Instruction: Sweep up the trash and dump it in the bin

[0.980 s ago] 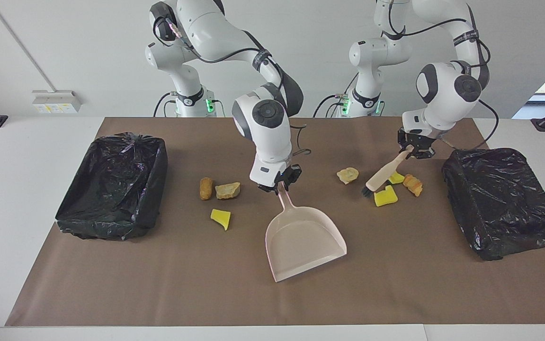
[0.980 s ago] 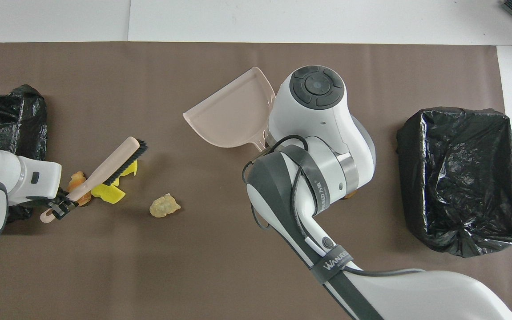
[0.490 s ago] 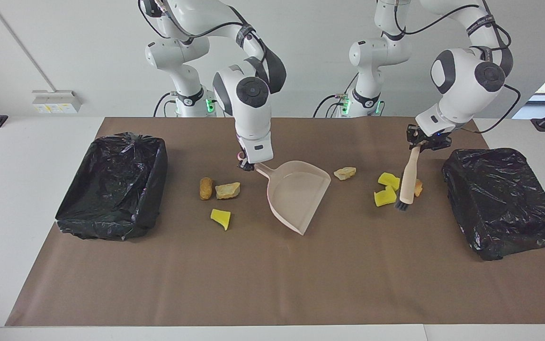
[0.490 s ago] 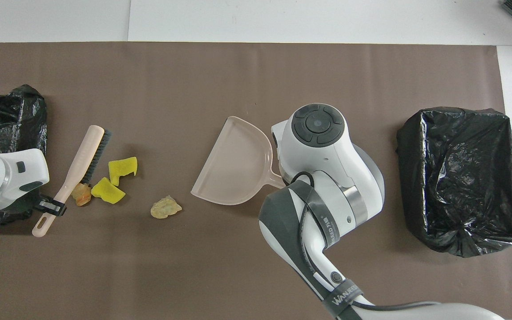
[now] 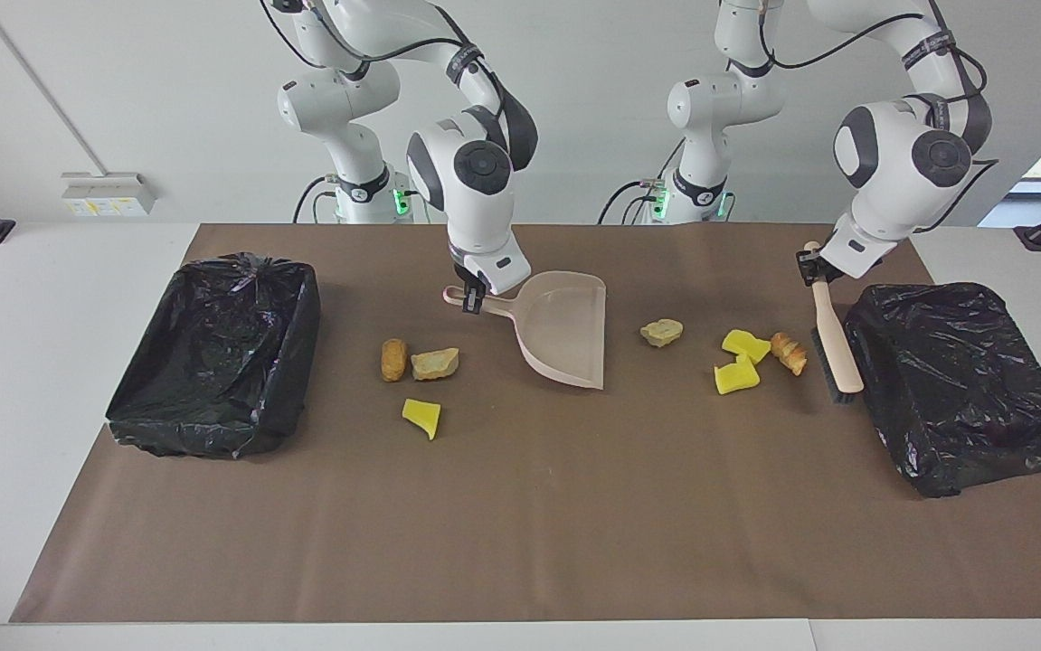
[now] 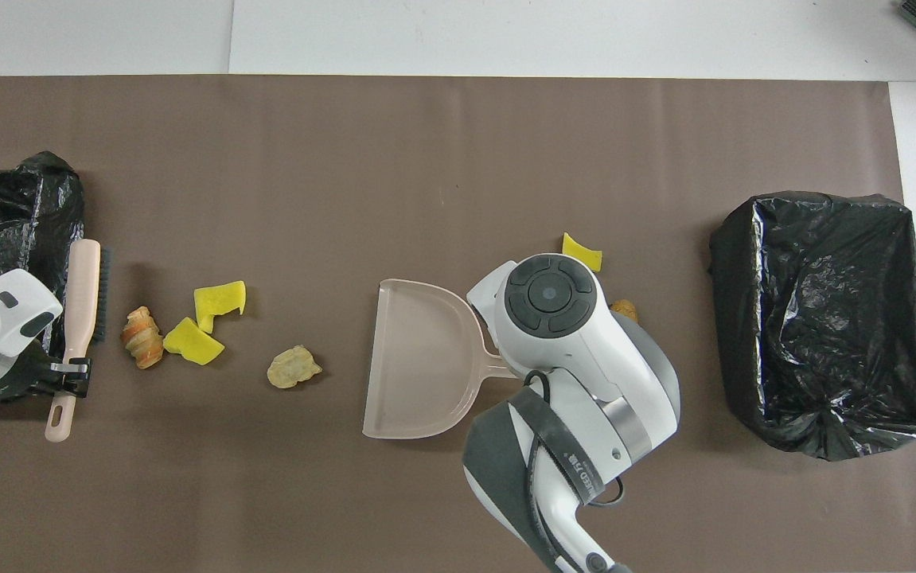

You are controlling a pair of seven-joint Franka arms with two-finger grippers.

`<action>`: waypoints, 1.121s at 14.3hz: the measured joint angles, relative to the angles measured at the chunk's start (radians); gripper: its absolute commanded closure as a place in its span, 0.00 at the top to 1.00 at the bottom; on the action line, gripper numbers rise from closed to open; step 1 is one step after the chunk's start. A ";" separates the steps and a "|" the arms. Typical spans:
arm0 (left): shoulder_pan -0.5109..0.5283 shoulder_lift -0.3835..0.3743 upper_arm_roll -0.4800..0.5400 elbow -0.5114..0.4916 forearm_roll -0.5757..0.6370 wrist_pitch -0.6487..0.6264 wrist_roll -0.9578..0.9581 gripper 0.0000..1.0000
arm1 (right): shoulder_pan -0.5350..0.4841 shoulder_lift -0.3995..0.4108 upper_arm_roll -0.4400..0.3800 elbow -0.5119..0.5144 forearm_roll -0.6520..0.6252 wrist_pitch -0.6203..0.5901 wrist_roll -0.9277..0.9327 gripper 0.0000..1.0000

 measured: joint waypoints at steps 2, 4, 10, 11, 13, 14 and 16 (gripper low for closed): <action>0.003 0.002 0.000 -0.048 0.000 0.041 -0.025 0.00 | 0.035 -0.012 0.001 -0.006 -0.038 -0.028 0.090 0.00; -0.001 0.003 -0.008 -0.085 0.000 0.060 -0.057 0.00 | 0.045 -0.018 0.002 -0.011 -0.043 -0.031 0.117 0.00; -0.137 0.003 -0.044 -0.112 0.000 0.070 -0.115 0.00 | 0.041 -0.009 -0.001 -0.028 -0.044 -0.020 0.119 0.00; -0.151 0.003 -0.060 -0.112 0.000 0.070 -0.119 0.00 | 0.041 -0.004 -0.001 -0.029 -0.044 -0.013 0.119 0.00; -0.159 0.003 -0.115 -0.116 -0.011 0.070 -0.153 0.00 | 0.042 0.005 -0.001 -0.032 -0.044 0.007 0.124 0.00; -0.160 0.003 -0.144 -0.118 -0.037 0.076 -0.185 0.00 | 0.042 0.009 -0.001 -0.034 -0.044 0.013 0.125 0.00; -0.159 0.006 -0.194 -0.123 -0.122 0.117 -0.235 0.00 | 0.042 0.011 -0.001 -0.038 -0.044 0.017 0.126 0.00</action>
